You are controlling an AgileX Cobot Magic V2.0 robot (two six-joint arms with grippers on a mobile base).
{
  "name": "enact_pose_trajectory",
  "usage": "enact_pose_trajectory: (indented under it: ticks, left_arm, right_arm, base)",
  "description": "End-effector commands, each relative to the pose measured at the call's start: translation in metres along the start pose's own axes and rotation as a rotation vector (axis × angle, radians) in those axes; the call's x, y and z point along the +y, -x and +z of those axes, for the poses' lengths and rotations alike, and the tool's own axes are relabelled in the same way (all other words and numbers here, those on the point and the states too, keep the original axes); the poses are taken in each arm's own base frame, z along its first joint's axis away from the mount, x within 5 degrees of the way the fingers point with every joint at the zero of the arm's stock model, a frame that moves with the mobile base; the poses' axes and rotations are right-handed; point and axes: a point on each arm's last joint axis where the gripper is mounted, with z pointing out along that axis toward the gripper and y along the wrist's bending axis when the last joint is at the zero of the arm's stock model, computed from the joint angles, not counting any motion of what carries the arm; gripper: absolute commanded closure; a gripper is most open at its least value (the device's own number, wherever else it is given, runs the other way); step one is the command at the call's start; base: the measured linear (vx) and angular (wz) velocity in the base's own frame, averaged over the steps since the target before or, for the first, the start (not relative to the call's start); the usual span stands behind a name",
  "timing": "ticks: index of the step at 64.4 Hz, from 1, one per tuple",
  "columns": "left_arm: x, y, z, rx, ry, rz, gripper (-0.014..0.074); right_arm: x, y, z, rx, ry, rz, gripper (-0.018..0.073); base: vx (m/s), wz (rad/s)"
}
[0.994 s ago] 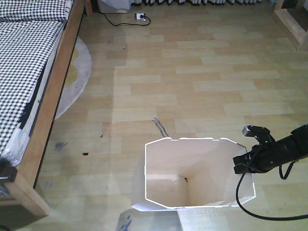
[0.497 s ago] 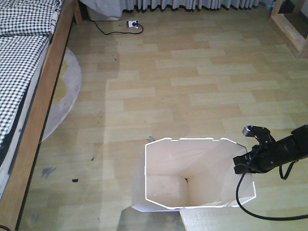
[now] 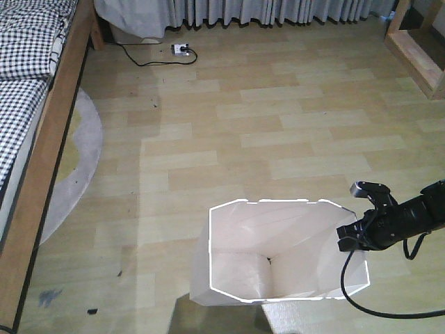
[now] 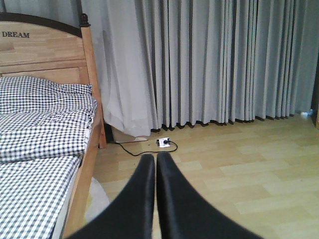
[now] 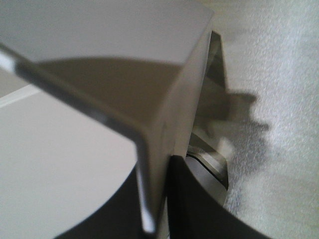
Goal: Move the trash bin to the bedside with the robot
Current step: 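Carry the held bin with the right gripper toward the bed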
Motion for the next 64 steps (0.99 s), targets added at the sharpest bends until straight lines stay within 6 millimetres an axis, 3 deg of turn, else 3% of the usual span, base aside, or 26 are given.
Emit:
enact_pose_trajectory:
  ticks: [1,64]
  left_arm:
    - [-0.0004,0.0037,-0.0009,-0.078,-0.007,-0.023,0.0603]
    - [-0.0004,0.0037,-0.0009,-0.078,-0.007,-0.023,0.0603]
  right_arm:
    - [0.023,0.0155,-0.0218,-0.075,0.184,-0.001,0.0564]
    - [0.0231,0.0155,-0.0218,-0.075,0.185,-0.001,0.0564]
  base:
    - [0.34,-0.03]
    - [0.32,-0.03]
